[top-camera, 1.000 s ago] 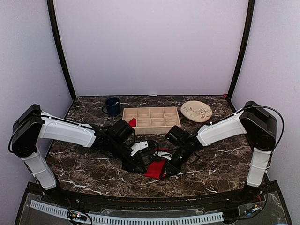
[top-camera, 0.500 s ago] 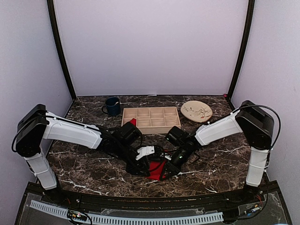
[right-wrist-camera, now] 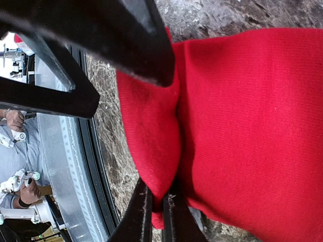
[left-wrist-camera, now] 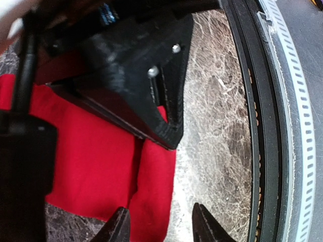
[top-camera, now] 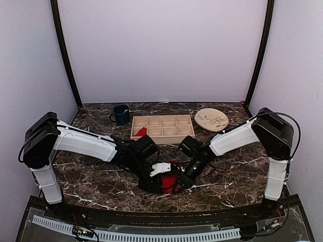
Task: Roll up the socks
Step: Roll the sock at the center of the board.
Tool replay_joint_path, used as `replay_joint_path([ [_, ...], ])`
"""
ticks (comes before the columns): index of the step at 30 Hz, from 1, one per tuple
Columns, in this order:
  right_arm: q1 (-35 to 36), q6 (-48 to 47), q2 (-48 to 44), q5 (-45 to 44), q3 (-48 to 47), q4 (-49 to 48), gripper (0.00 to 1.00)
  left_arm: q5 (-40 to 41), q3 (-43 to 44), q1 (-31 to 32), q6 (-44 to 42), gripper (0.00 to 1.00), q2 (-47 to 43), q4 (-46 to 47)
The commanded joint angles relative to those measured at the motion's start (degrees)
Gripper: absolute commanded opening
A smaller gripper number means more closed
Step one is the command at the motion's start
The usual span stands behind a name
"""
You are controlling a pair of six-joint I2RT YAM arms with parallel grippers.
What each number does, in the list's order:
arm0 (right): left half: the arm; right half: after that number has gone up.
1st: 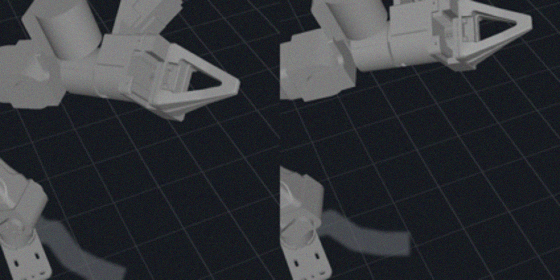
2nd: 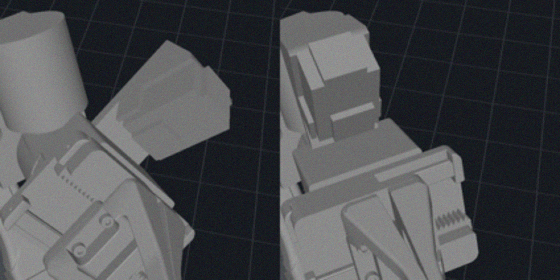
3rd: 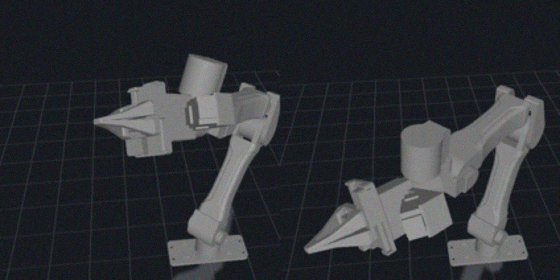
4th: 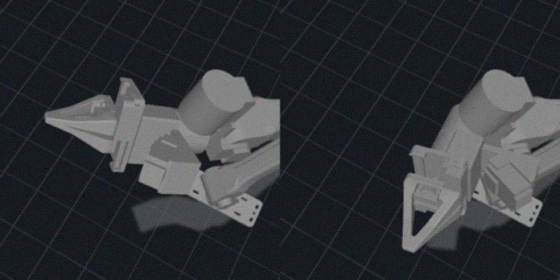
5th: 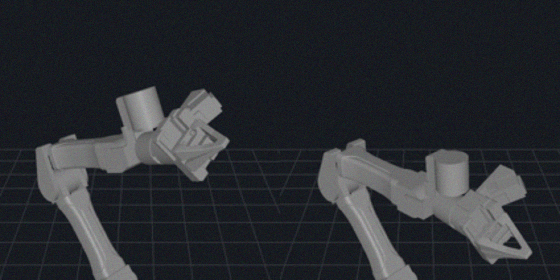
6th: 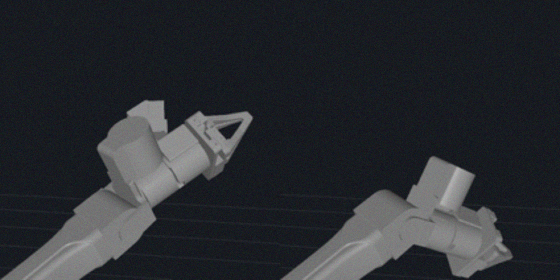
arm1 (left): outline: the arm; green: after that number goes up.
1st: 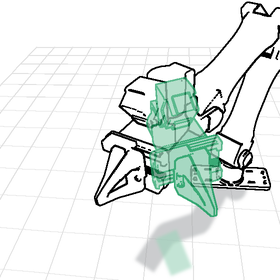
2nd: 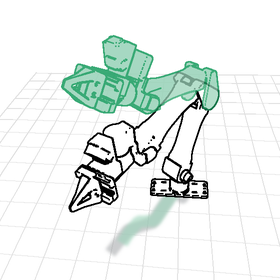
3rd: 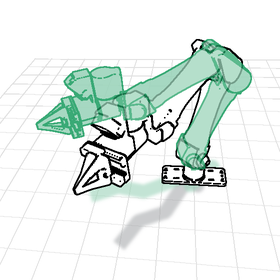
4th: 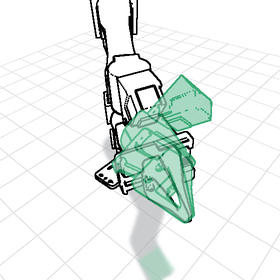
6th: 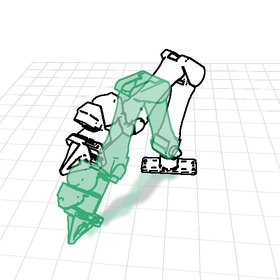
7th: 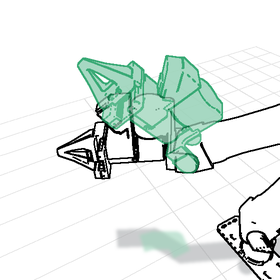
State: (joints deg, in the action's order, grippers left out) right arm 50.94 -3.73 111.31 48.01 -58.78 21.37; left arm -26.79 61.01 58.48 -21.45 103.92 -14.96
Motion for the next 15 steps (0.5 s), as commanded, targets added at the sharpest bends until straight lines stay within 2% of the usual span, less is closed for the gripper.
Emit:
replay_joint_path([
  [1,-0.5,0.5,2.0,-1.1,-0.1,2.3,0.04,0.7,0.7,0.7,-1.6,0.44,0.6,-2.1],
  [12,-0.5,0.4,2.3,-0.2,-0.1,2.4,0.04,3.6,3.4,1.3,-2.4,0.43,4.9,-2.6],
  [15,-0.5,0.3,2.4,-0.1,-0.1,2.5,0.04,3.2,4.2,1.3,-2.6,0.37,5.5,-2.8],
])
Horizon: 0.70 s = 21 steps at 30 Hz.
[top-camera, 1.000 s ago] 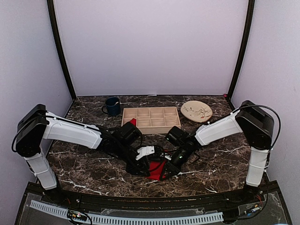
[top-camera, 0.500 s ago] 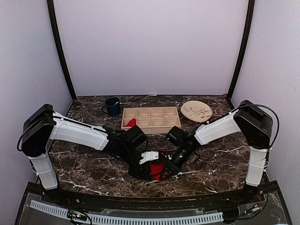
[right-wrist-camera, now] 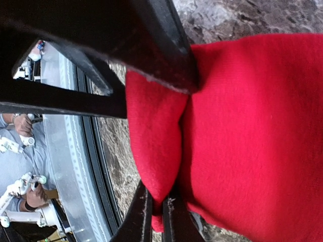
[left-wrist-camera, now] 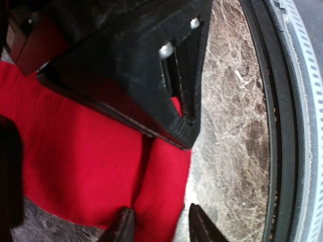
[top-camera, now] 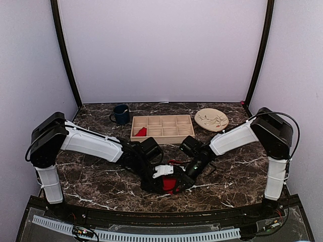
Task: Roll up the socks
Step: Roll the sock at the center of the board.
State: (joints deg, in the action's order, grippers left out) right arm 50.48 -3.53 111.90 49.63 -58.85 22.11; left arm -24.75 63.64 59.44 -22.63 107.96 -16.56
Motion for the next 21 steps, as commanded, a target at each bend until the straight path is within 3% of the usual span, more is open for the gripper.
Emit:
replay_joint_path([
  [1,0.0,0.1,1.8,-1.8,0.0,1.8,0.04,1.0,1.7,0.3,-1.6,0.33,1.5,-1.2],
  [5,-0.2,0.3,1.8,-1.9,0.5,1.6,0.04,0.3,1.7,0.3,-1.9,0.18,1.7,-1.8],
  [10,-0.8,1.6,1.4,-0.8,1.4,0.2,0.09,-0.7,1.5,0.3,-2.0,0.06,2.0,-2.4],
  [21,-5.3,7.8,-0.8,6.1,5.4,-7.2,0.20,-0.2,1.5,0.3,-1.9,0.00,2.5,-3.9],
])
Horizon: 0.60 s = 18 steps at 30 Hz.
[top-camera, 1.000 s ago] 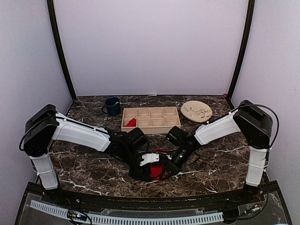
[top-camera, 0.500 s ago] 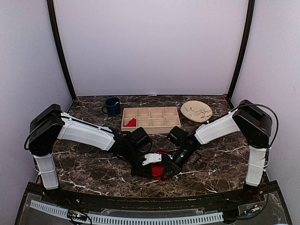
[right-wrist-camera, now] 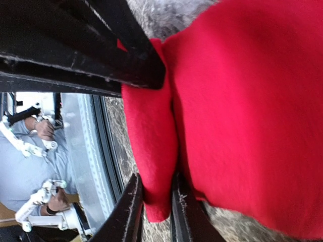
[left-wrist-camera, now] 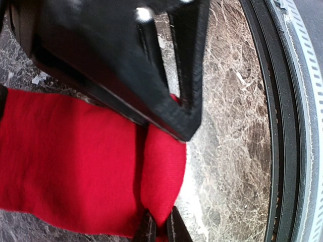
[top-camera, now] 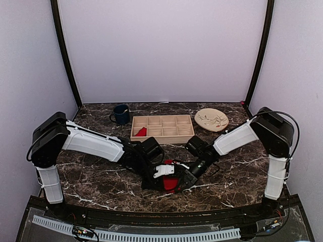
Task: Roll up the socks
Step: Roll the sock at the center of the board.
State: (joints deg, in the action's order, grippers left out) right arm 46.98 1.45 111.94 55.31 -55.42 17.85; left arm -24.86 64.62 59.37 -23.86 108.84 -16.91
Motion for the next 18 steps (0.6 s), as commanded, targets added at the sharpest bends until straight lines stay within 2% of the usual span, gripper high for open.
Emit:
replay_joint_path([
  [1,-2.1,3.3,-1.0,0.6,2.4,-3.5,0.20,-0.1,0.5,0.4,-0.5,0.00,1.7,-3.7],
  [11,-5.4,7.4,-5.4,1.7,7.1,-9.1,0.22,-4.4,3.7,-1.6,0.6,0.00,4.3,-7.3],
  [18,-6.3,8.6,-9.7,-3.0,10.1,-10.6,0.22,-8.1,7.1,-4.1,1.0,0.00,6.5,-11.5],
])
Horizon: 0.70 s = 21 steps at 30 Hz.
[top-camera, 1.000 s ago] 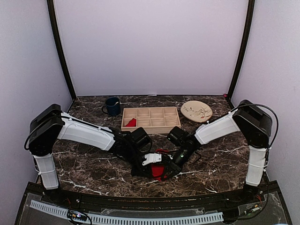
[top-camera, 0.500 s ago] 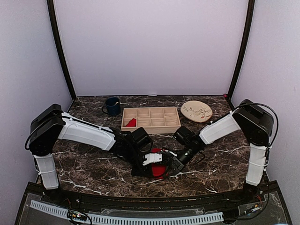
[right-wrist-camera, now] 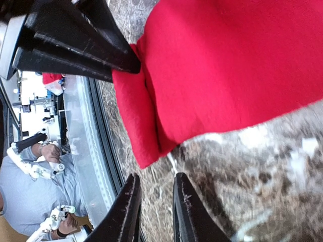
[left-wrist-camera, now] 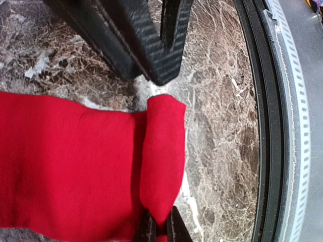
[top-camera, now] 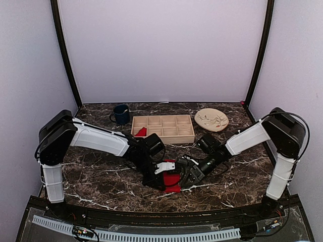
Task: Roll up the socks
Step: Roll the sock at the center of the board.
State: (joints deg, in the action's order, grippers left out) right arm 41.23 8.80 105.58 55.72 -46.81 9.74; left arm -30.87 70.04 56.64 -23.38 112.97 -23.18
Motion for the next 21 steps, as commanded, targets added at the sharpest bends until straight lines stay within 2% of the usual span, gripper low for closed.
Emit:
replay_joint_path([
  [1,-0.6,1.2,-4.2,-4.8,1.8,-2.4,0.22,-2.9,2.3,-1.8,0.6,0.00,2.9,-5.9],
  [12,0.3,1.0,-13.7,-24.4,6.0,-3.8,0.22,-8.3,6.5,-4.9,1.5,0.00,6.9,-12.4],
  [21,7.0,-0.3,-23.0,-40.7,8.8,-4.3,0.22,-13.0,10.6,-6.3,1.7,0.00,10.4,-17.7],
])
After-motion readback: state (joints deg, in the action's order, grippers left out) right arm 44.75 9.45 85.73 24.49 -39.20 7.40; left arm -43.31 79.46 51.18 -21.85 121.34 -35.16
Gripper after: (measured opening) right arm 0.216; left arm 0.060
